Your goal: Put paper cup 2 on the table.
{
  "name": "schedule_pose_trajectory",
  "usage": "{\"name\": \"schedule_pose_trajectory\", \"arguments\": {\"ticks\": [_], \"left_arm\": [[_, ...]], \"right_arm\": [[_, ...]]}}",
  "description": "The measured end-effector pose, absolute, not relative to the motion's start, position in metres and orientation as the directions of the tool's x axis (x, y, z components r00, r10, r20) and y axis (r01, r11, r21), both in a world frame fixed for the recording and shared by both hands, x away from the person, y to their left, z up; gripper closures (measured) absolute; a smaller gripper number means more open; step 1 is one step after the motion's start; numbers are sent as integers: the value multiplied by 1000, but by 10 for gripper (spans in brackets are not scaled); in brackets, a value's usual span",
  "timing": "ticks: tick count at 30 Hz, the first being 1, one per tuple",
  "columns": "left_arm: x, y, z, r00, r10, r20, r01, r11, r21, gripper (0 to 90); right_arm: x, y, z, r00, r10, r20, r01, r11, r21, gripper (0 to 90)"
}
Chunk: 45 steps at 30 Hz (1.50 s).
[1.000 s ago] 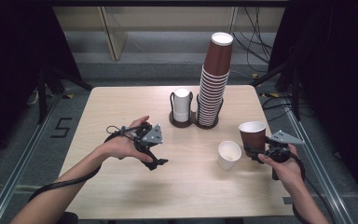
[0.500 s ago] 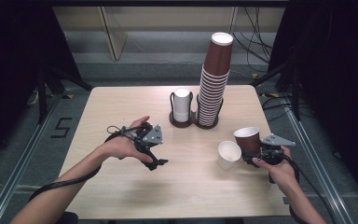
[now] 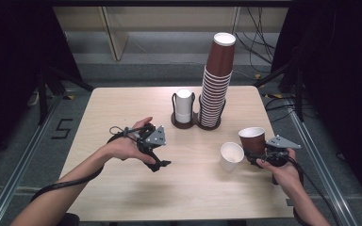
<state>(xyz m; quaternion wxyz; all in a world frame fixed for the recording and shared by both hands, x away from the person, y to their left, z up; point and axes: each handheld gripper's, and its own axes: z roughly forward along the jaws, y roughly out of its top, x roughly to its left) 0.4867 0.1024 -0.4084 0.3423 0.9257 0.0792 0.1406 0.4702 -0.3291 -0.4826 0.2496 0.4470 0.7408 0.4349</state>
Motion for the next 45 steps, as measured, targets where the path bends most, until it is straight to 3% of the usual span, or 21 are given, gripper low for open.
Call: {"name": "schedule_pose_trajectory", "arguments": {"ticks": [4, 6, 7, 8, 19, 22, 45], "left_arm": [[487, 102, -408, 948, 243, 206, 51, -752, 657, 0], [487, 101, -409, 948, 243, 206, 50, -752, 657, 0], [487, 102, -408, 949, 233, 214, 41, -761, 647, 0], [487, 102, -408, 949, 231, 214, 39, -761, 647, 0], [488, 101, -408, 950, 228, 215, 37, -764, 645, 0], [489, 102, -408, 949, 227, 218, 36, -765, 643, 0], [490, 102, -409, 951, 224, 215, 36, -769, 638, 0]], "right_arm": [[467, -326, -486, -464, 884, 56, 475, 195, 858, 187], [469, -329, -486, -476, 880, 13, 445, 228, 866, 186], [465, -327, -486, -451, 890, 70, 487, 179, 855, 186], [467, -330, -486, -471, 882, 27, 454, 216, 864, 185], [463, -330, -487, -465, 885, 37, 458, 204, 865, 178], [462, -332, -488, -471, 882, -3, 434, 235, 870, 177], [458, -333, -486, -469, 883, 32, 427, 195, 883, 164]]}}
